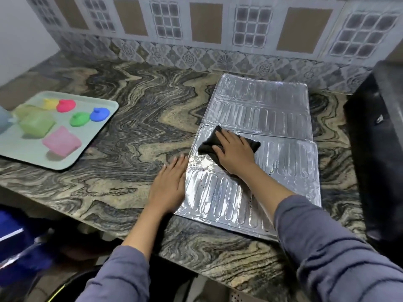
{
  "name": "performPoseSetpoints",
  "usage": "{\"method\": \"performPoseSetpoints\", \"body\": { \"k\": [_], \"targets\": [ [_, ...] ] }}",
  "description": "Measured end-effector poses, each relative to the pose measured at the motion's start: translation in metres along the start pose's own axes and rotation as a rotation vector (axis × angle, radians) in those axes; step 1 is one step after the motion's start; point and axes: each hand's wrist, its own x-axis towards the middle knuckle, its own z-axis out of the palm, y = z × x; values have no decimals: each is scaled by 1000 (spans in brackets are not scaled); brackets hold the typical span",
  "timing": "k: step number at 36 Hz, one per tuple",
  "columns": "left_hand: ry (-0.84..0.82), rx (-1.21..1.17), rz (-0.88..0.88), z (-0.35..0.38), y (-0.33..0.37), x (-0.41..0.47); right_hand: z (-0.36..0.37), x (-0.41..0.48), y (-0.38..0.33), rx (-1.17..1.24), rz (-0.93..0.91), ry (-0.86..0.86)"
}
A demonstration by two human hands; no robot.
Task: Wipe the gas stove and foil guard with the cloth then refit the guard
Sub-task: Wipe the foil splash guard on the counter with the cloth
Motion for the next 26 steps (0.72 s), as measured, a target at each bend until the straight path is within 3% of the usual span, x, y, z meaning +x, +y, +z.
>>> {"method": "performPoseSetpoints", "body": {
  "k": [13,19,26],
  "targets": [
    [42,-25,22,2,0,-1,-26,-76,67,-38,450,89],
    [66,-8,44,3,-1,-2,-17,-111,54,-48,617,131],
    [76,-14,61,2,0,-3,5,-140,19,-41,682,211]
  ]
}}
